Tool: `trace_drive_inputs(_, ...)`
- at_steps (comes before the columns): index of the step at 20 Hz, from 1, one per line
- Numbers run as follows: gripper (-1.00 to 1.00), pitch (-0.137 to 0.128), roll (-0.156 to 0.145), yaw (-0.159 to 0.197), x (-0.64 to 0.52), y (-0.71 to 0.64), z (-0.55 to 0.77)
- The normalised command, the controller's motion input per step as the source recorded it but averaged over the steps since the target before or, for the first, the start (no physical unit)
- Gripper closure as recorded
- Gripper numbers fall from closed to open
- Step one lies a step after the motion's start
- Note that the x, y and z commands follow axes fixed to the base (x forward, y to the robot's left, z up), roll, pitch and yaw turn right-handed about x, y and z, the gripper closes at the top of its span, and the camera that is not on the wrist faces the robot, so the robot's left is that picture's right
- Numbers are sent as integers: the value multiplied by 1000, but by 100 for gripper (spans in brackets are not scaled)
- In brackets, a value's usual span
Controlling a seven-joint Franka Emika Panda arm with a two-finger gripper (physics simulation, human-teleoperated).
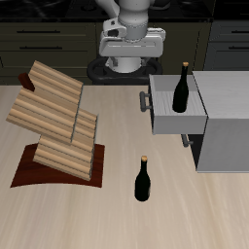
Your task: Place the wine bottle from the table into the top drawer
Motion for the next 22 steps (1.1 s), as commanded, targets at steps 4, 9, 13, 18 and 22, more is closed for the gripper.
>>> trace_drive_inputs(4,-100,-24,30,11,43,-59,144)
trace_drive_inputs(9,-100,0,31,-24,187,-157,252)
trace_drive_inputs(13,-100,-13,16,5,163,-86,151)
trace_drive_inputs(18,-100,-66,-13,35,220,-82,249)
trace_drive_inputs(22,-100,-21,-21,12,460,-123,230)
